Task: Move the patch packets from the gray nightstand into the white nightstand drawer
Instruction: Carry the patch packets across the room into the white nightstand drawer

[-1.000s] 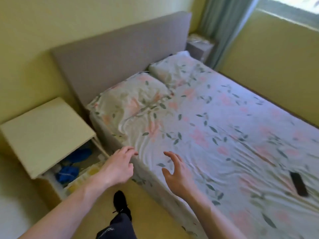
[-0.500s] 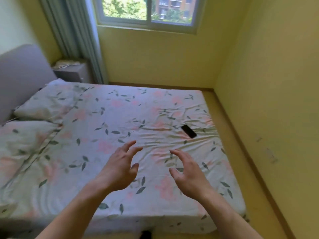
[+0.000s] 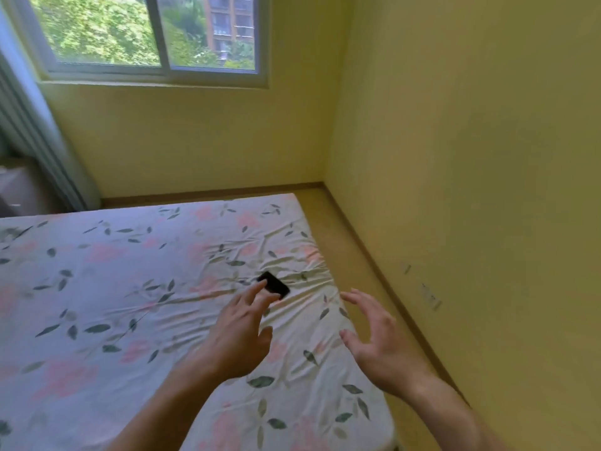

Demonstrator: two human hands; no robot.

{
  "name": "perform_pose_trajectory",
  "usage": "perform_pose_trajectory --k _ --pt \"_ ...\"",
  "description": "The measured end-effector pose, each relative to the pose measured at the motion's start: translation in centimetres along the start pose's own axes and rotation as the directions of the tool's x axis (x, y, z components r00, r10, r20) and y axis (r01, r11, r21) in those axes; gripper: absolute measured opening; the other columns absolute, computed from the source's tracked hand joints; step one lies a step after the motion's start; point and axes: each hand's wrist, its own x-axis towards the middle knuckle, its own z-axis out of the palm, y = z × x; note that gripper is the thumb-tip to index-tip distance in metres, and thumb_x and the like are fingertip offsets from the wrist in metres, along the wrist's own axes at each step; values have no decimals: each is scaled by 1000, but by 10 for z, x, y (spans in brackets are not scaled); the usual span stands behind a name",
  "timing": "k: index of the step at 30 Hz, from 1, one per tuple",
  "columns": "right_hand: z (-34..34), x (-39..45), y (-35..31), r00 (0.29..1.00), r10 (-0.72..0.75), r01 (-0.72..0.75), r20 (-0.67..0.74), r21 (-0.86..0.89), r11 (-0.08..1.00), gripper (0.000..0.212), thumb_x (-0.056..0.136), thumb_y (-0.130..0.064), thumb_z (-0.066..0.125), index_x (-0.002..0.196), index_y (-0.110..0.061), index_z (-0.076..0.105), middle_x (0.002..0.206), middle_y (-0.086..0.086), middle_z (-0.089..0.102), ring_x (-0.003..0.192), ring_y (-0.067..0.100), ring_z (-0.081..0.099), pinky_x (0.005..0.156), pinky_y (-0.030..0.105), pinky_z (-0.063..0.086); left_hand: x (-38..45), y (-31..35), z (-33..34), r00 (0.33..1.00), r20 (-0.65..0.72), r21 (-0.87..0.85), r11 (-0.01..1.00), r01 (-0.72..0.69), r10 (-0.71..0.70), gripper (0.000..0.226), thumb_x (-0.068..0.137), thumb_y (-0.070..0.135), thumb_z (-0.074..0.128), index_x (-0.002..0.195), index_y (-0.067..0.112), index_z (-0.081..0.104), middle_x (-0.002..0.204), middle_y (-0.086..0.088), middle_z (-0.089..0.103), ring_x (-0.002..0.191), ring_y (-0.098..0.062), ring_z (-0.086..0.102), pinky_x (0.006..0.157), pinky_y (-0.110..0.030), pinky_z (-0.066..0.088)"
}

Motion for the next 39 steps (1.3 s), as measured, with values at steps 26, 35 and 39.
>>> perform_pose_trajectory --k 26,35,39 --pt "-370 195 324 980 -178 179 84 -13 984 57 98 -29 65 149 -37 43 159 -20 33 146 0 30 119 21 24 311 373 143 979 -145 -38 989 140 -144 59 100 33 53 152 47 28 167 19 6 155 -12 12 127 -40 17" --pt "-379 313 269 856 -456 450 241 86 889 60 96 -33 68 150 -39 42 156 -24 32 141 -5 27 119 24 22 313 341 97 845 -300 -88 895 438 -443 60 97 29 60 148 48 34 166 22 11 153 -15 18 125 -44 23" --pt "-383 380 250 807 -528 522 264 96 847 60 97 -31 68 149 -41 42 158 -25 30 146 -2 27 117 22 22 349 319 76 784 -368 -115 862 494 -499 60 97 28 60 148 47 35 165 22 13 152 -14 21 125 -43 23"
